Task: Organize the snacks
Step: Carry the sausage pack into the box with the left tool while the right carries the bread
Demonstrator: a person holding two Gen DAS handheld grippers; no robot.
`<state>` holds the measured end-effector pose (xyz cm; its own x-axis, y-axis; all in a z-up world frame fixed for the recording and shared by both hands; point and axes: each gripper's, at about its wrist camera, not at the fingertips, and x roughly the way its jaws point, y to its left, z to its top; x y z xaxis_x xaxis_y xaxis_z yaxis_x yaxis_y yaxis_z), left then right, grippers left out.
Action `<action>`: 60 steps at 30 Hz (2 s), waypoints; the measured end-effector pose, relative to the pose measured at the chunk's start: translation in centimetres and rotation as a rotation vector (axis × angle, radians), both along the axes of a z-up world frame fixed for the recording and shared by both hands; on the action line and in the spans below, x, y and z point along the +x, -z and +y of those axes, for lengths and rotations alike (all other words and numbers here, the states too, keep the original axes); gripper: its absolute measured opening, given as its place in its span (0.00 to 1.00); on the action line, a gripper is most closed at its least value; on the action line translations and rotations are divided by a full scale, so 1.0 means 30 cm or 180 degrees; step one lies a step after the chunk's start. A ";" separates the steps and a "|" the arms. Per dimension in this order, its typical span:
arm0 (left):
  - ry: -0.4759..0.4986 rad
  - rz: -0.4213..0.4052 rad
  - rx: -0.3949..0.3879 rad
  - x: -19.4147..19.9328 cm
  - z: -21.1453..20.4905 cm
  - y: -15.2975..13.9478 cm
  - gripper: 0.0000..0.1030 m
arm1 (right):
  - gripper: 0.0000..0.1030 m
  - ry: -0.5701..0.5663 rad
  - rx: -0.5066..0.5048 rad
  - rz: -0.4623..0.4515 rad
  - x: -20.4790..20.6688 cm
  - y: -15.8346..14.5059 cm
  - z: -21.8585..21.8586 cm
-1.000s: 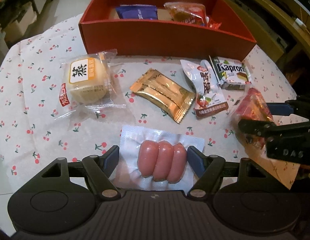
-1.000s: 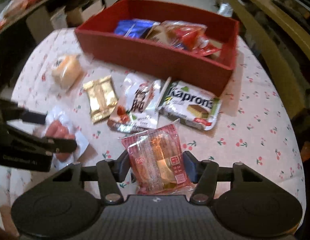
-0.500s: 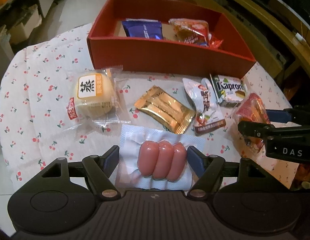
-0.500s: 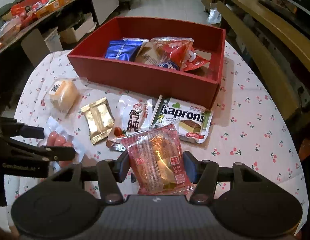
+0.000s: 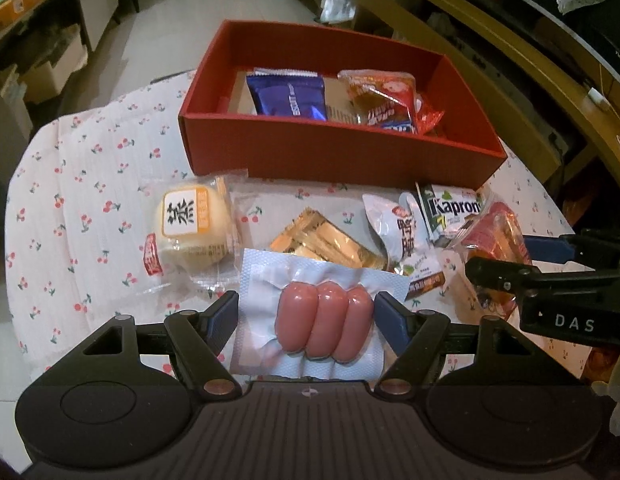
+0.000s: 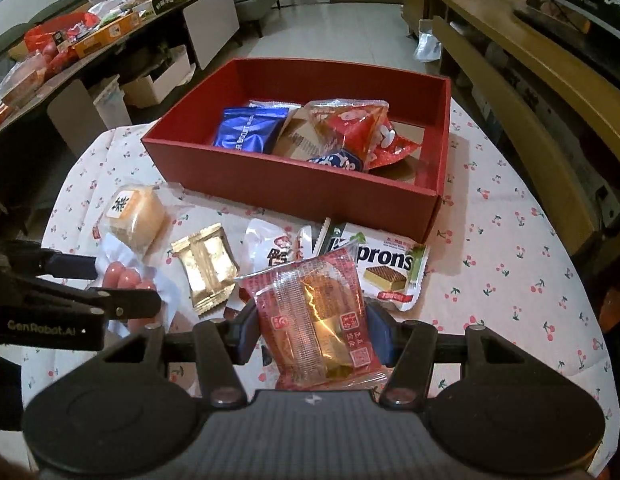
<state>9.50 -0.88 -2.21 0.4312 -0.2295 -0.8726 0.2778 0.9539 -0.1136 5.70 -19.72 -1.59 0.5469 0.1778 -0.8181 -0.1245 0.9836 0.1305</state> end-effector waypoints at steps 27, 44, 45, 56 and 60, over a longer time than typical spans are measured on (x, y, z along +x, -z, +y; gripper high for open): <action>0.0015 -0.0239 0.0006 0.077 -0.070 -0.070 0.76 | 0.57 0.0192 0.0174 -0.0237 0.065 -0.069 -0.033; -0.0002 -0.0410 -0.0023 0.172 -0.112 -0.124 0.76 | 0.57 0.0265 0.0256 -0.0387 0.131 -0.121 -0.046; -0.0010 -0.0423 -0.0026 0.181 -0.114 -0.127 0.76 | 0.57 0.0273 0.0257 -0.0398 0.139 -0.124 -0.049; -0.0046 -0.0496 -0.0020 0.267 -0.150 -0.145 0.76 | 0.57 0.0374 0.0309 -0.0471 0.237 -0.152 -0.083; -0.0065 -0.0519 -0.0020 0.302 -0.163 -0.153 0.76 | 0.57 0.0400 0.0323 -0.0477 0.273 -0.153 -0.097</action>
<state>18.56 -5.76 2.37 0.5716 -0.2246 -0.7892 0.2738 0.9589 -0.0746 13.90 -22.61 3.00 0.6841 0.1777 -0.7074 -0.0271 0.9754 0.2189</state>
